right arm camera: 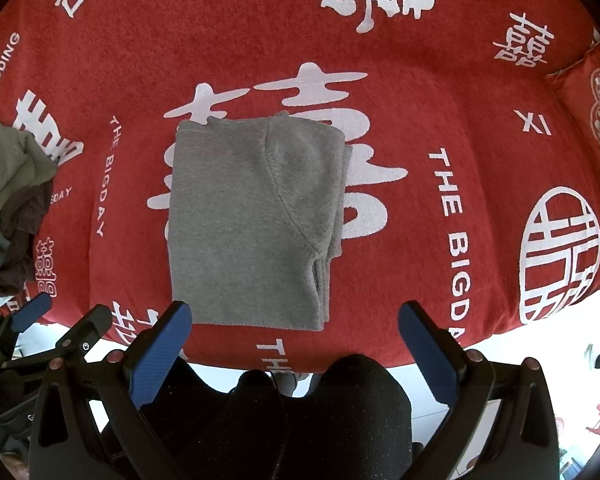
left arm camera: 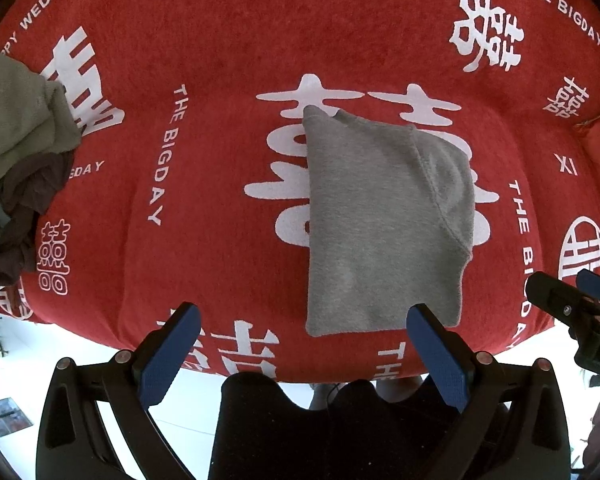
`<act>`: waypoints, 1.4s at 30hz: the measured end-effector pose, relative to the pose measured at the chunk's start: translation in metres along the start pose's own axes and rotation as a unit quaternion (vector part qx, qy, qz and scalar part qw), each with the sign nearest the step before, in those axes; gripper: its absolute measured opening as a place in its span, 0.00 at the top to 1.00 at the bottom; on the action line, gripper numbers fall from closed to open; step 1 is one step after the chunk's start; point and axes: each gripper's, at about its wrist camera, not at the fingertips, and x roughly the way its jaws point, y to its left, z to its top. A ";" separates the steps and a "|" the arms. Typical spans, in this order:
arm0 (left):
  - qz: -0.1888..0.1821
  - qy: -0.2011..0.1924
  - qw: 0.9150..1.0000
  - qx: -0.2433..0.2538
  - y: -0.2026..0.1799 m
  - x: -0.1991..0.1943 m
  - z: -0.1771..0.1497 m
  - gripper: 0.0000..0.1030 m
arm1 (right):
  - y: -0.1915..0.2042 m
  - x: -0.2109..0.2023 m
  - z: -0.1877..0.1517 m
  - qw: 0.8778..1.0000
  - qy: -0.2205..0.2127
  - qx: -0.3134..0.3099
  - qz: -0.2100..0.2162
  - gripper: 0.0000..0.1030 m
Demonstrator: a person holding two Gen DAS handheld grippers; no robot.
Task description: Fold small clothes
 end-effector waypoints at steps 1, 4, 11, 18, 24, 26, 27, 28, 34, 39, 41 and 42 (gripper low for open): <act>0.000 0.000 1.000 0.000 0.000 0.000 0.000 0.00 | 0.000 0.000 0.001 1.000 0.000 -0.001 0.000 0.00; 0.000 0.000 1.000 0.000 0.000 0.000 0.000 0.00 | 0.002 0.001 0.002 1.000 0.002 -0.003 0.000 0.00; 0.000 0.000 1.000 -0.001 0.000 0.000 0.000 0.00 | 0.002 0.003 0.005 1.000 0.004 -0.007 -0.001 0.00; 0.000 0.000 1.000 -0.001 0.000 0.000 0.000 0.00 | 0.003 0.003 0.005 1.000 0.004 -0.007 -0.002 0.00; 0.000 0.000 1.000 -0.002 -0.001 0.000 0.000 0.00 | 0.003 0.003 0.006 1.000 0.003 -0.007 -0.002 0.00; 0.000 0.000 1.000 -0.002 -0.001 0.000 0.000 0.00 | 0.002 0.003 0.006 1.000 0.003 -0.007 -0.002 0.00; 0.000 0.000 1.000 -0.002 -0.001 0.000 0.000 0.00 | 0.002 0.003 0.006 1.000 0.003 -0.007 -0.002 0.00; 0.000 0.000 1.000 -0.002 -0.001 0.000 0.000 0.00 | 0.002 0.003 0.007 1.000 0.003 -0.007 -0.002 0.00; 0.001 0.001 1.000 -0.003 -0.002 -0.001 0.000 0.00 | 0.001 0.003 0.007 1.000 0.003 -0.009 -0.002 0.00; 0.001 0.000 1.000 -0.001 -0.001 0.001 0.001 0.00 | 0.001 0.003 0.007 1.000 0.003 -0.009 -0.002 0.00; 0.002 -0.001 1.000 0.000 0.000 0.002 0.002 0.00 | 0.001 0.003 0.007 1.000 0.003 -0.009 -0.002 0.00; 0.002 0.000 1.000 0.001 0.001 0.001 0.003 0.00 | 0.001 0.003 0.007 1.000 0.004 -0.009 -0.002 0.00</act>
